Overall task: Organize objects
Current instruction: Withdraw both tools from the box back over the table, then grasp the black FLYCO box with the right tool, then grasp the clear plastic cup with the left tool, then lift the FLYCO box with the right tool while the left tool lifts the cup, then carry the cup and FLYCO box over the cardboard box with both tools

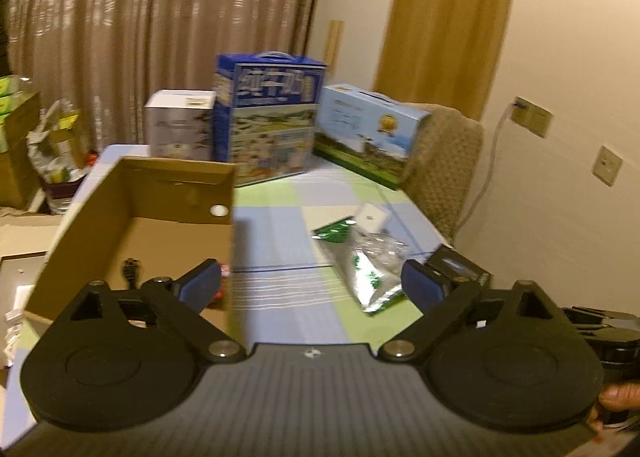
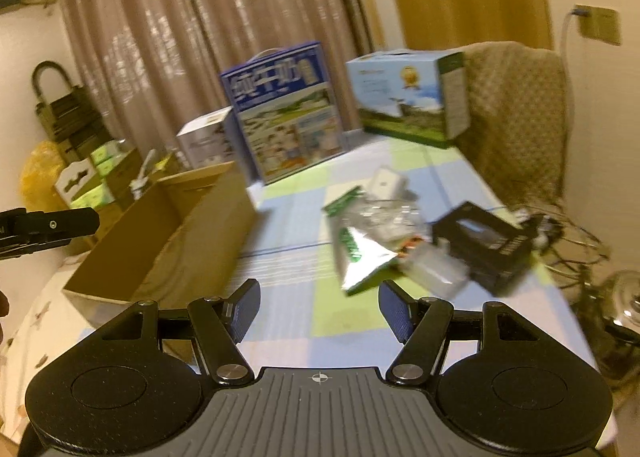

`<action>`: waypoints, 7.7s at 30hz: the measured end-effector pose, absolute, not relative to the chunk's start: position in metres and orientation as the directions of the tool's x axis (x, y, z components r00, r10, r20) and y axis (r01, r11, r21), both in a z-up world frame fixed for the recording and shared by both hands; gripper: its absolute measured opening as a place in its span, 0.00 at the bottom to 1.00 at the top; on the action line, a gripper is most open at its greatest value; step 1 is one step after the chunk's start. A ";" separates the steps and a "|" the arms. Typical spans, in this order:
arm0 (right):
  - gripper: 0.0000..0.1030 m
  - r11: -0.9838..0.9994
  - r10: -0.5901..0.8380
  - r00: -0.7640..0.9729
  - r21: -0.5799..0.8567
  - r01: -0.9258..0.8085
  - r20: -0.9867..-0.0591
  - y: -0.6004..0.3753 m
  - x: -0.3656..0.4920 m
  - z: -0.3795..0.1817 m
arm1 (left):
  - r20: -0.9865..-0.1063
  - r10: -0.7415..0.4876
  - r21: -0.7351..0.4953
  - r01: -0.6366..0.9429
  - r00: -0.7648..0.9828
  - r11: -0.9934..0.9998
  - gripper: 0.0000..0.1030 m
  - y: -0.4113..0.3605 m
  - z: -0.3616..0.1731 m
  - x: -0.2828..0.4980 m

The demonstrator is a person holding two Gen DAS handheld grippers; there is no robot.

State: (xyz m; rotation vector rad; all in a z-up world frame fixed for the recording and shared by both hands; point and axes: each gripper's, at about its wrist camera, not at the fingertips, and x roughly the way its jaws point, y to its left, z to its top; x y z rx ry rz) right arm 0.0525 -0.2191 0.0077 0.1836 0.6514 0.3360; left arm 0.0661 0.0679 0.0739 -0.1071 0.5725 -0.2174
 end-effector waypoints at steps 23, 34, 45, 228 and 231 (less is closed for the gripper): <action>0.61 0.974 0.229 0.779 0.141 -0.180 -0.584 -0.302 0.069 0.011 | -0.608 -0.288 -0.114 0.278 0.740 0.954 0.99 -0.024 0.023 0.101; 0.61 0.962 0.221 0.713 0.029 -0.271 -0.665 -0.323 0.171 -0.044 | -0.672 -0.275 -0.086 0.297 0.687 0.951 0.99 -0.052 -0.042 0.159; 0.75 0.894 0.255 0.648 -0.081 -0.441 -0.718 -0.315 0.244 -0.095 | -0.701 -0.295 -0.105 0.316 0.649 0.943 0.99 -0.057 -0.088 0.200; 0.74 0.856 0.462 0.673 0.094 -0.508 -0.578 -0.076 0.037 0.029 | -0.566 -0.018 -0.084 -0.036 0.824 0.996 0.46 0.124 0.055 0.006; 0.74 0.846 0.477 0.662 0.096 -0.525 -0.579 -0.064 0.039 0.029 | -0.559 -0.010 -0.085 -0.045 0.829 0.995 0.46 0.137 0.061 0.008</action>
